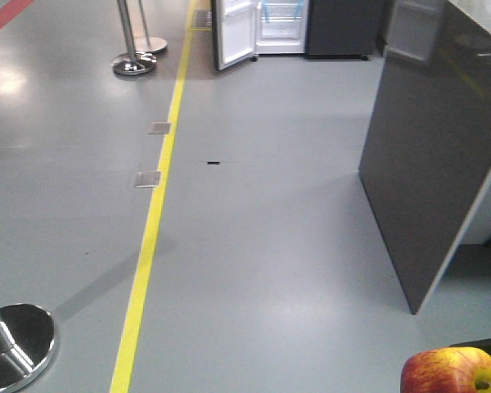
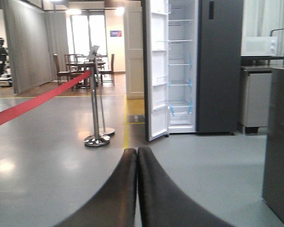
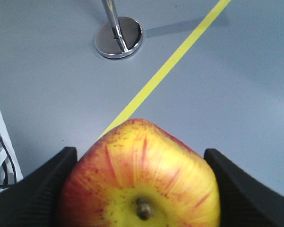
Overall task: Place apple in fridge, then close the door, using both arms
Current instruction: 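Drive the base toward the open refrigerator holding the apple in the right gripper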
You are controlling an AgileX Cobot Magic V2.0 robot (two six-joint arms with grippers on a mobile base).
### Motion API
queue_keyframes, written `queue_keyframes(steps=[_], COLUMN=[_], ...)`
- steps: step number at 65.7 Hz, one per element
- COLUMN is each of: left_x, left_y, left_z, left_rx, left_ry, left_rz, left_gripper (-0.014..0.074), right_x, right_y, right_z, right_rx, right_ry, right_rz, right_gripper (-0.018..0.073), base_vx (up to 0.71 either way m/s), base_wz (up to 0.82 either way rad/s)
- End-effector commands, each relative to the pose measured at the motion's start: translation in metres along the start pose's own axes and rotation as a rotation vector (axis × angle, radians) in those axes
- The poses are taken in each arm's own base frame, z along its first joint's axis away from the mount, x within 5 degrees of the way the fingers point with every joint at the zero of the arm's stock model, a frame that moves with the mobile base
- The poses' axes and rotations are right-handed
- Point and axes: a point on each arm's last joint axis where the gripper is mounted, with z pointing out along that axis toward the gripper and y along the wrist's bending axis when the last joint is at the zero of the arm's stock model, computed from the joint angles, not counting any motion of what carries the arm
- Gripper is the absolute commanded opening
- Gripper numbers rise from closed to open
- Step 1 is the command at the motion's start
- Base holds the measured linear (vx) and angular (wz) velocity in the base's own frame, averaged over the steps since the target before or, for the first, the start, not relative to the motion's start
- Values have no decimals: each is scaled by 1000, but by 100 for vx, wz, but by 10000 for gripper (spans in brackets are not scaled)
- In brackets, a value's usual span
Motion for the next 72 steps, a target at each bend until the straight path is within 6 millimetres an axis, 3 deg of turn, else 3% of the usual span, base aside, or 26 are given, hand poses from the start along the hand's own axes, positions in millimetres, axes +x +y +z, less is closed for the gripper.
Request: queue_keyframes(steps=[1,38,72], left_x=[2,2,2], left_y=[0,0,0], left_z=[0,0,0], left_rx=[11,11,11], left_ry=[-51,-51,-51], left_rz=[-11,-11,-11], left_gripper=[-6,-6,-6], right_x=[-11,-11,-11], right_y=[3,3,3], right_z=[-5,-5,-5], right_rx=[-12,-12,-12], right_ry=[-73,-73,-73], right_rz=[2,2,2], right_gripper=[90,90,90], base_vx=[8,12,23], base_wz=[30,23,-9])
